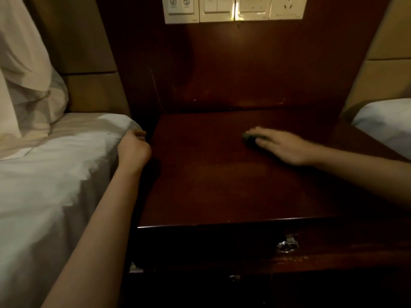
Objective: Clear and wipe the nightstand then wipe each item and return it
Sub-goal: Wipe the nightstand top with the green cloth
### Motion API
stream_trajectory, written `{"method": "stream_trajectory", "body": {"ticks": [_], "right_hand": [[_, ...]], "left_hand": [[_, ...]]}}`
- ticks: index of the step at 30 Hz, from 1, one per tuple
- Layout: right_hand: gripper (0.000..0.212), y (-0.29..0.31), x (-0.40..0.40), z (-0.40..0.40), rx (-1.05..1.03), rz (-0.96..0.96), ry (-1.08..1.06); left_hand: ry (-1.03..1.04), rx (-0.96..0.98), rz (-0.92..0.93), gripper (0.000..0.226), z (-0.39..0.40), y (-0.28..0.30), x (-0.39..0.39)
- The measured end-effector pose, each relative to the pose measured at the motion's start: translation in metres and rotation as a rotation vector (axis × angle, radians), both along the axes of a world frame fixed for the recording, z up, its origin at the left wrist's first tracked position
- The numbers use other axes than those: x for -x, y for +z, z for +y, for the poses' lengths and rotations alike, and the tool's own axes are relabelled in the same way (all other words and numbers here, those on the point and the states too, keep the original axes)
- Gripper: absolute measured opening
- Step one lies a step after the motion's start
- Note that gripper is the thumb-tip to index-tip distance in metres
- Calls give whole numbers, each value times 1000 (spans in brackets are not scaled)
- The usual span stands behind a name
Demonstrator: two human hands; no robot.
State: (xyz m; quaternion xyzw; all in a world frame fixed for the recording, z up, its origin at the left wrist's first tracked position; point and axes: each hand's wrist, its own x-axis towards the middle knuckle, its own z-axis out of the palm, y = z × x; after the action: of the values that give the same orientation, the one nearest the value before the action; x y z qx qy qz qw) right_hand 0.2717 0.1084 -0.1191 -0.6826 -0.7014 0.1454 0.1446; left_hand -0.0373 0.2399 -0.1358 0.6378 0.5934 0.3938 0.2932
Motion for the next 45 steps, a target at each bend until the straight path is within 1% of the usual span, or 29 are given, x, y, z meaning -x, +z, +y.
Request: {"method": "stream_trajectory", "body": {"ticks": [2,3,5,7,8,9,10,11,13,14,15,16,18,20,22,24,26,28,30,31,32,33,34,36,37,40,42,44,45], "right_hand": [[44,3,-26,34,31,-89,-267],[45,3,-32,51,27,-121,-341],[47,2,-28,84,-9,-161,-402],[47,0,-8,112,-25,-185,-393],[47,-1,5,124,-36,-196,-382],[47,-1,20,134,-51,-203,-368],[47,-2,37,144,-69,-198,-350],[47,-1,55,149,-82,-191,-322],[47,1,97,155,-93,-199,-183],[46,1,119,154,-91,-217,-75],[45,1,138,151,-92,-225,41],[44,1,154,144,-92,-196,146],[42,0,166,122,-63,-110,310],[40,-3,161,85,-24,-21,415],[39,-5,146,44,-5,71,455],[38,-5,134,2,-3,125,443],[38,-5,126,-34,-16,131,370],[39,-6,123,-63,-49,82,227],[40,-12,130,-89,-146,-27,29],[40,-16,137,-99,-219,-91,-85],[40,-21,146,-106,-293,-142,-191],[39,-24,157,-110,-355,-175,-275],[38,-27,167,-111,-402,-190,-337],[38,-33,187,-105,-461,-199,-407],[38,-34,196,-101,-479,-202,-424],[39,-36,226,-86,-515,-213,-388],[40,-37,250,-78,-496,-219,-323],[40,-37,270,-69,-502,-222,-199],[42,-36,278,-66,-511,-222,-91]], "left_hand": [[5,23,-81,48,2,-2,0],[9,32,-130,46,3,-2,0],[10,70,-252,39,7,-1,-1],[42,91,-301,35,13,-3,-2],[59,93,-313,50,12,-1,-3],[76,103,-320,69,9,3,-5],[81,98,-316,81,4,7,-7],[78,67,-263,82,1,9,-9],[117,-50,-99,59,-5,13,-10],[160,-101,-82,49,-8,15,-9],[193,-151,-86,46,-11,16,-8],[198,-151,-119,46,-12,19,-7],[174,-97,-151,50,-19,22,-3],[131,18,-123,56,-34,24,1],[80,86,-89,62,-52,26,3],[37,104,-23,62,-74,29,5],[-21,62,39,55,-94,28,9],[-70,57,101,51,-114,22,19],[-103,79,128,54,-125,7,32],[-128,111,100,61,-132,0,39],[-159,150,15,72,-137,-6,45],[-195,188,-117,83,-141,-13,51],[-225,204,-275,88,-143,-21,55],[-231,203,-548,84,-152,-31,58],[-210,197,-637,83,-156,-34,59],[-137,183,-864,70,-166,-36,60],[-102,210,-1005,67,-174,-34,65],[-77,201,-1102,68,-181,-38,71],[-71,190,-1120,69,-185,-41,74]]}}
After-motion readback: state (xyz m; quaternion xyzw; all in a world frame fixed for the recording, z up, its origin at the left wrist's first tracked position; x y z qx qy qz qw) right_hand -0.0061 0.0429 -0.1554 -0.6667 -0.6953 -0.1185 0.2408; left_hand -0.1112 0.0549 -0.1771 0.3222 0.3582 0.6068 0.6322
